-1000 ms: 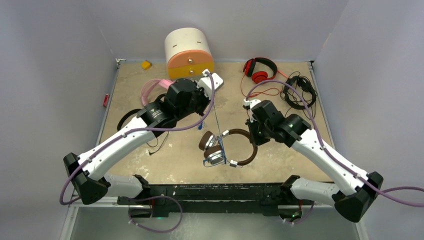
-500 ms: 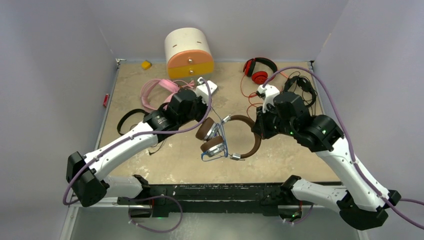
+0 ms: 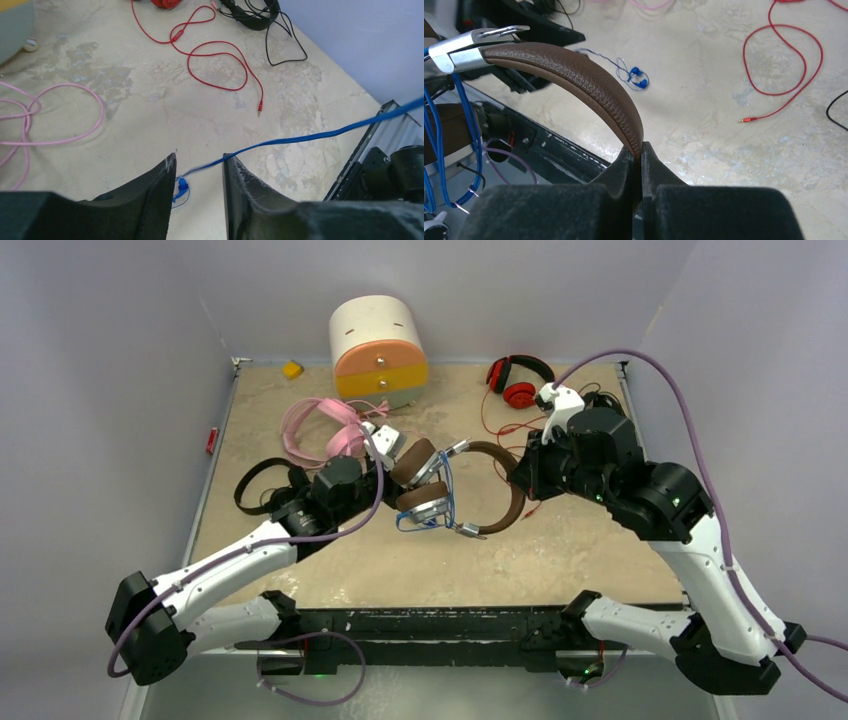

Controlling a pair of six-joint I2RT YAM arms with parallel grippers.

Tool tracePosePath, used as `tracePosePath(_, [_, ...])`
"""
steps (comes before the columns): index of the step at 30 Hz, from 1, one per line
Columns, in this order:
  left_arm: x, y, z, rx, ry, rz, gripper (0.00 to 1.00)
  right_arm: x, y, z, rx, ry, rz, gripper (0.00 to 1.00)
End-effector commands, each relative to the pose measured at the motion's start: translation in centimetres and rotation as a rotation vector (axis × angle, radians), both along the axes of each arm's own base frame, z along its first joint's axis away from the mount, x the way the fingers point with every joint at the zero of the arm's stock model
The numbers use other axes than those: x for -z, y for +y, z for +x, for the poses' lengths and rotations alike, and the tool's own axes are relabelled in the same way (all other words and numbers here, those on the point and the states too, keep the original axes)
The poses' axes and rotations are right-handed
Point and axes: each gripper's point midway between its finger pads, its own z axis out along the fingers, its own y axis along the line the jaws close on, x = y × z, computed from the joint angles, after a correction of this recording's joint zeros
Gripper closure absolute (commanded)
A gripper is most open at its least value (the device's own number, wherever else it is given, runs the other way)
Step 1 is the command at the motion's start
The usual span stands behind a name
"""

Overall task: Wrap the headphones
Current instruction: Wrap the headphones cable around the headphones.

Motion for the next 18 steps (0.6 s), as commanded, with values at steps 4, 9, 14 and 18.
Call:
tracePosePath(4, [-0.6,0.1,-0.4,-0.010,-0.016,-0.165,0.45,-5.6,1.2,1.1,0.034,-0.093,0.142,1.00])
tracePosePath(9, [1.4,-0.5,-0.5,0.031,-0.018,-0.131,0.35,-7.7,1.5,1.6,0.037,-0.116,0.165,1.00])
tracePosePath(14, [1.3,-1.1,-2.2,0.131,-0.103,-0.219,0.31,-9.1,1.5,2.2,0.073,-0.135,0.182,1.00])
tracePosePath(18, [0.9,-0.4,-4.1,0.175,-0.160,-0.320,0.30,-9.9,1.4,2.9,0.109,-0.151,0.200,1.00])
